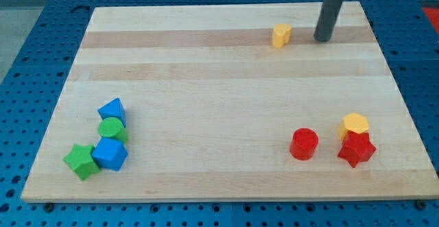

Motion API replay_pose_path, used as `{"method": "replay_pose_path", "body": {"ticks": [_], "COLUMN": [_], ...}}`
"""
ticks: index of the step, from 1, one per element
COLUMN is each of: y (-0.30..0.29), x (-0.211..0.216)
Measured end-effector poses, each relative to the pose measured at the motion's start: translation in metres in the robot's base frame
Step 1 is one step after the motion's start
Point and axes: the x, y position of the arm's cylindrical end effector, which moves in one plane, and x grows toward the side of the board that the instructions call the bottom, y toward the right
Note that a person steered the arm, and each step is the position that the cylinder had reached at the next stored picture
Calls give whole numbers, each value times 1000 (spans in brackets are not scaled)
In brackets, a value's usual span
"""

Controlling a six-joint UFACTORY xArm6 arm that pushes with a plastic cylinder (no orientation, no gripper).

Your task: Slide yellow heart towards the center right

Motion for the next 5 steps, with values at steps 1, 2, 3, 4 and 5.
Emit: {"method": "replay_pose_path", "body": {"ticks": [1,2,3,4,5], "y": [-53,-95,-70,-24,9], "x": [-35,-50,0,11,39]}}
